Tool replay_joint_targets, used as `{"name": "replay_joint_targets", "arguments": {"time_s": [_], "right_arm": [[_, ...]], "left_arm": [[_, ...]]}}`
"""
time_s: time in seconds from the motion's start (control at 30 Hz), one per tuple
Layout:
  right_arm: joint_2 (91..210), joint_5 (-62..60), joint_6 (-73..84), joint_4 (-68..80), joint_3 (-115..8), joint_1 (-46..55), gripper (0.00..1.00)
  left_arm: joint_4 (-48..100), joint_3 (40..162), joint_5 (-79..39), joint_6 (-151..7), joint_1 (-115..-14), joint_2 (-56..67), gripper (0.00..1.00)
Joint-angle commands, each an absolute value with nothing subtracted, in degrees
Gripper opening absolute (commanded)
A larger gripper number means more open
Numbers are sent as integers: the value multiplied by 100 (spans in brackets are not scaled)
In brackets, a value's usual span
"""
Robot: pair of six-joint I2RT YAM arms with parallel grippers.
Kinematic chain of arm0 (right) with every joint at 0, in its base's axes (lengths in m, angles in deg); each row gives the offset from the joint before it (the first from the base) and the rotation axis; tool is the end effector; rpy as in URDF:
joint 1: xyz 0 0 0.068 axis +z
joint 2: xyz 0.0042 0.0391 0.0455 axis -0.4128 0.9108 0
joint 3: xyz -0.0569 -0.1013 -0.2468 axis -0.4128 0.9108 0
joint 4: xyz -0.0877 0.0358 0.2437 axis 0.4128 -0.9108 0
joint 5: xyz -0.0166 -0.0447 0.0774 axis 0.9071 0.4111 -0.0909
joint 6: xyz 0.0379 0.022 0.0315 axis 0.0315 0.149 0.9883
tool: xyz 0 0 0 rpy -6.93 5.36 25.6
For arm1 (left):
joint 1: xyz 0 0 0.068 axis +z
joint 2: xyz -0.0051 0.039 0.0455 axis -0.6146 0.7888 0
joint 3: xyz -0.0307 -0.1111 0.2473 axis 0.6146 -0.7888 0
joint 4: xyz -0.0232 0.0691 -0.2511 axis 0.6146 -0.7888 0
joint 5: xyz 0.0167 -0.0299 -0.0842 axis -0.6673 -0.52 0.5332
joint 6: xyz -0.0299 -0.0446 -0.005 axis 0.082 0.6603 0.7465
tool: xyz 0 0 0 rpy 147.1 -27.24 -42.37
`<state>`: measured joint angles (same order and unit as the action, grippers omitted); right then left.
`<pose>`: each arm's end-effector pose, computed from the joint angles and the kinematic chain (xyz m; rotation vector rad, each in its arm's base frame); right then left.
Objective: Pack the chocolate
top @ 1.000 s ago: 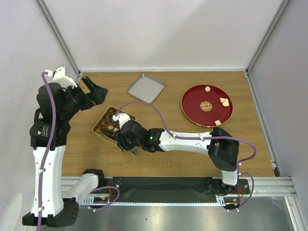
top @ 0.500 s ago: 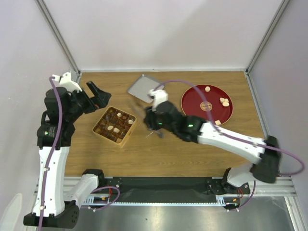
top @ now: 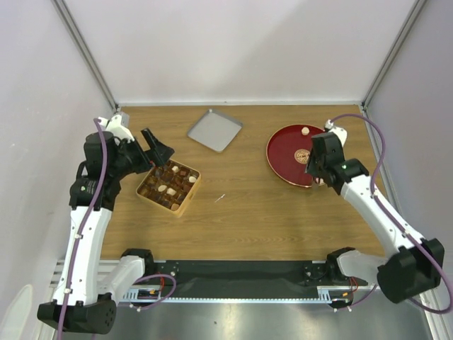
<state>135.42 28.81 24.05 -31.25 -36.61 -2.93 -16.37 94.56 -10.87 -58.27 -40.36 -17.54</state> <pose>0.2277 0.0754 0.3059 0.2568 2.2771 -0.0306 0.1769 -0.0181 0.3901 -0.2135 2.0533 -0.6034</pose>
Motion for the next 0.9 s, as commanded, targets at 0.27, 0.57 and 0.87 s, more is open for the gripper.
{"name": "replay_joint_targets", "arguments": {"time_s": [0.27,0.57,0.87], "right_arm": [[14656,2647,2136,-2682,-3912,-1462,44],[15008,2709,2171,-2489,-3860,-1682,44],[15281,2656,2171,-2243,-3930,-1726,46]], "left_arm": [[-1453,9461,-881,-5848,-3995,-1956,100],[-1506,9531,-908,-5883,-3995,-1973,100],[-1576,9654,-1004,-5892,-3995,-1938,100]]}}
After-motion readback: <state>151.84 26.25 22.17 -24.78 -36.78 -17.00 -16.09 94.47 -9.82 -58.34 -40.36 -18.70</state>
